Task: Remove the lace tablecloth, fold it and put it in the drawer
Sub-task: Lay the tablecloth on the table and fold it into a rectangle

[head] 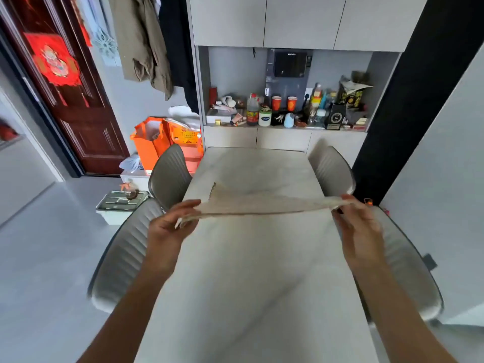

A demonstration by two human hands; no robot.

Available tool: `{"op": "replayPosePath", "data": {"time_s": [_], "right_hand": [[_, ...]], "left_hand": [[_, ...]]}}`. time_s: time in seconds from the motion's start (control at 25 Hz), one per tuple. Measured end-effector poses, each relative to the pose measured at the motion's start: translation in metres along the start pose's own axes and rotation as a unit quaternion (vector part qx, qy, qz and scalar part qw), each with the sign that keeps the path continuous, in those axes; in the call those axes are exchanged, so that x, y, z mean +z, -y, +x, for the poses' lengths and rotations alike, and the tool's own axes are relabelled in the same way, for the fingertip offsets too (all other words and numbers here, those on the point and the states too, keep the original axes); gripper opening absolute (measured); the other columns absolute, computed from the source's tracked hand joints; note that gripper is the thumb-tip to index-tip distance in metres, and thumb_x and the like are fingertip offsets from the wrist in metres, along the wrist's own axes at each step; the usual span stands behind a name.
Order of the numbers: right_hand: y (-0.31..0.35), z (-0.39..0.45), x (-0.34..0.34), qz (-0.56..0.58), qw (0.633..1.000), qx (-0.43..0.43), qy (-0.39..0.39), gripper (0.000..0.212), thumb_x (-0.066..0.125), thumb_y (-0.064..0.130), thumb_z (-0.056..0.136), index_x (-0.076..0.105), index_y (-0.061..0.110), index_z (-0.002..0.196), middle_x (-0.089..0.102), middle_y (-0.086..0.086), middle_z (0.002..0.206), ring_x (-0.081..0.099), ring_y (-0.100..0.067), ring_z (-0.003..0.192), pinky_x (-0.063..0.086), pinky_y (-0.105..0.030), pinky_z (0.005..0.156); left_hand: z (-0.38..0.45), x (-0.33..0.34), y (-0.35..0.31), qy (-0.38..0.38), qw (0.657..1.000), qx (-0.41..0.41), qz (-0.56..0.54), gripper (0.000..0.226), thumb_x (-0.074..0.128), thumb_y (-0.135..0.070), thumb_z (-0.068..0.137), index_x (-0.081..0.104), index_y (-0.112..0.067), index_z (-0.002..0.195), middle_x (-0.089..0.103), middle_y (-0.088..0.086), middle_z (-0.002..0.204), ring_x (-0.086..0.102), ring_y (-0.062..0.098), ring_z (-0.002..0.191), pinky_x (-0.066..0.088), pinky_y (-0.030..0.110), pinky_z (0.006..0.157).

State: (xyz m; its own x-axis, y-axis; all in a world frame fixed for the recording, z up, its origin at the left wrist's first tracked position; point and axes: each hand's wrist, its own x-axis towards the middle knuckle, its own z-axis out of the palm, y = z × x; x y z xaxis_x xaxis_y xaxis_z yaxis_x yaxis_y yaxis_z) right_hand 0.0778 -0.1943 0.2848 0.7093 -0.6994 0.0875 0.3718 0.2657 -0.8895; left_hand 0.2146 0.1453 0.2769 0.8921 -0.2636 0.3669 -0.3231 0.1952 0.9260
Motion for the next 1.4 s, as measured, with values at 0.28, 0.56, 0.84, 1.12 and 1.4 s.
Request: {"op": "replayPosePath", "data": {"time_s": [0.28,0.56,0.84,1.12,1.4], "right_hand": [[-0.13,-0.172,-0.12,-0.336,0.923,0.184,-0.021,0.01,0.079,0.003,0.081,0.078,0.013,0.08,0.078,-0.007,0.09,0.069,-0.012,0.083,0.049,-0.01,0.077],[-0.16,-0.221,-0.145,-0.413,0.872,0.263,0.009,0.007,0.082,0.007,0.08,0.077,0.009,0.085,0.078,-0.002,0.082,0.07,-0.016,0.081,0.049,-0.022,0.071],[-0.17,-0.184,-0.126,-0.415,0.869,0.27,0.005,0.011,0.078,0.012,0.085,0.074,0.017,0.076,0.074,0.0,0.075,0.064,-0.016,0.072,0.046,-0.027,0.066],[-0.226,-0.094,-0.087,-0.492,0.814,0.3,0.071,0.013,0.069,0.008,0.085,0.071,0.009,0.072,0.067,-0.005,0.068,0.061,-0.026,0.071,0.045,-0.034,0.067],[-0.291,-0.028,-0.063,-0.597,0.732,0.32,0.079,0.037,0.065,0.016,0.086,0.061,0.014,0.123,0.067,-0.006,0.122,0.062,-0.026,0.111,0.047,-0.031,0.087]], "left_hand": [[-0.21,-0.07,0.105,0.079,0.928,-0.273,0.241,0.036,0.076,-0.002,0.081,0.076,-0.037,0.075,0.076,-0.018,0.086,0.071,0.005,0.086,0.056,0.026,0.084],[-0.265,-0.098,0.106,0.14,0.879,-0.305,0.339,0.024,0.078,-0.013,0.081,0.075,-0.036,0.075,0.07,-0.028,0.07,0.064,-0.007,0.075,0.044,0.008,0.067],[-0.232,-0.083,0.121,0.075,0.87,-0.354,0.334,0.013,0.071,-0.014,0.085,0.075,-0.018,0.073,0.066,-0.01,0.056,0.063,0.009,0.064,0.042,0.014,0.06],[-0.173,-0.062,0.162,0.047,0.812,-0.4,0.422,0.014,0.066,-0.025,0.089,0.075,-0.014,0.09,0.076,0.005,0.089,0.064,0.02,0.078,0.046,0.026,0.071],[-0.09,-0.061,0.232,0.032,0.785,-0.478,0.393,0.025,0.067,-0.023,0.085,0.066,-0.023,0.11,0.073,0.0,0.104,0.066,0.019,0.092,0.053,0.031,0.086]]}}
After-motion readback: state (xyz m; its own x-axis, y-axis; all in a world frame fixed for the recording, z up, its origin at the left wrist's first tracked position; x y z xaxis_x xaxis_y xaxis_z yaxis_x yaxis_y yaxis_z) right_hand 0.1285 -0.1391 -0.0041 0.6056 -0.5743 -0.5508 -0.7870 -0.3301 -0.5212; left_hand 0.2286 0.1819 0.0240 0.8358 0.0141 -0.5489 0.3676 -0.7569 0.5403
